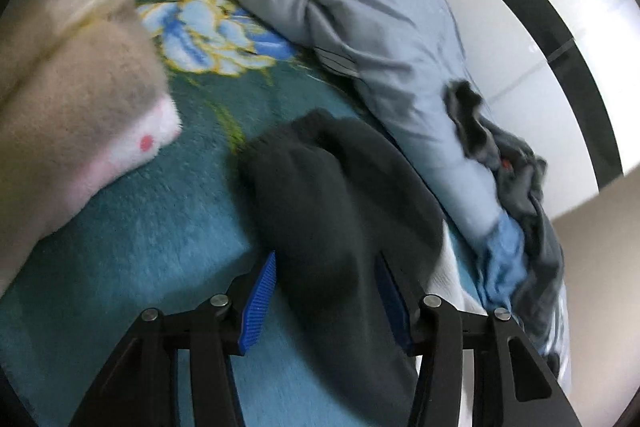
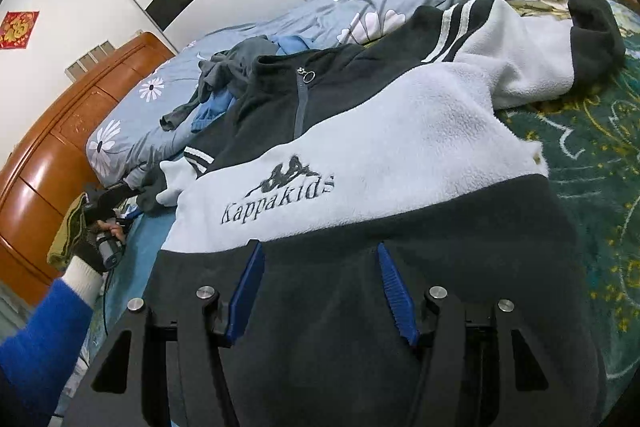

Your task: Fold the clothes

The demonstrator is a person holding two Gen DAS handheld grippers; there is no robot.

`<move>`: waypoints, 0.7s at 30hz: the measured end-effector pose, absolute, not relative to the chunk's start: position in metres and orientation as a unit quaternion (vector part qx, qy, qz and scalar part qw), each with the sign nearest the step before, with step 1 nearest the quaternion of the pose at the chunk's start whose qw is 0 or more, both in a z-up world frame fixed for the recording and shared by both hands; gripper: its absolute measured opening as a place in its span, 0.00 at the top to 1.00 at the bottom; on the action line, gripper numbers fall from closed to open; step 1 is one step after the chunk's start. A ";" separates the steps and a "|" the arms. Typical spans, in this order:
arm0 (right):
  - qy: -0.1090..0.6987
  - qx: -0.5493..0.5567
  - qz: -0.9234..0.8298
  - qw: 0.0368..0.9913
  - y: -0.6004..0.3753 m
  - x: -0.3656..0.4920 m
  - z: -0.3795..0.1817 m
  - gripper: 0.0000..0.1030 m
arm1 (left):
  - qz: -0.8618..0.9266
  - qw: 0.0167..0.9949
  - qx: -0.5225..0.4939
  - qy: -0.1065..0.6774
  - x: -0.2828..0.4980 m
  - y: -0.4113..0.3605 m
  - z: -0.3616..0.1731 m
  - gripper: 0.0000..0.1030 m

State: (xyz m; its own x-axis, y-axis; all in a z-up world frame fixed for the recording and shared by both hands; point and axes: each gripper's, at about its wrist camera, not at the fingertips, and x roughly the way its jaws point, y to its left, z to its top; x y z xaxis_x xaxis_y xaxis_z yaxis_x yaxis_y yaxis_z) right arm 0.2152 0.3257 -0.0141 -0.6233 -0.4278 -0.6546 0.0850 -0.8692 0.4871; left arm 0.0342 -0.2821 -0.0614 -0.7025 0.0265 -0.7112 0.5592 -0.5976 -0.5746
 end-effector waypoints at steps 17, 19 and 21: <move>-0.231 0.395 -0.873 0.167 0.338 0.219 -0.013 0.42 | -0.884 0.238 0.306 0.262 0.055 -0.259 -0.008 0.91; -0.232 0.386 -0.877 0.168 0.340 0.220 -0.008 0.42 | -0.913 0.199 0.272 0.228 0.053 -0.233 0.028 0.91; -0.235 0.377 -0.880 0.165 0.346 0.221 -0.004 0.42 | -0.938 0.149 0.239 0.204 0.055 -0.203 0.063 0.91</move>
State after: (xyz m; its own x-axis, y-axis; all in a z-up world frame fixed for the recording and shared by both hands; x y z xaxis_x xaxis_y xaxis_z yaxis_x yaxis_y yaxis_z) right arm 0.2211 0.3463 -0.0043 -0.6613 -0.4686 -0.5858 0.1138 -0.8345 0.5391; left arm 0.0551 -0.2034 0.0627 -0.8415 -0.1829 -0.5084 0.3777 -0.8719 -0.3116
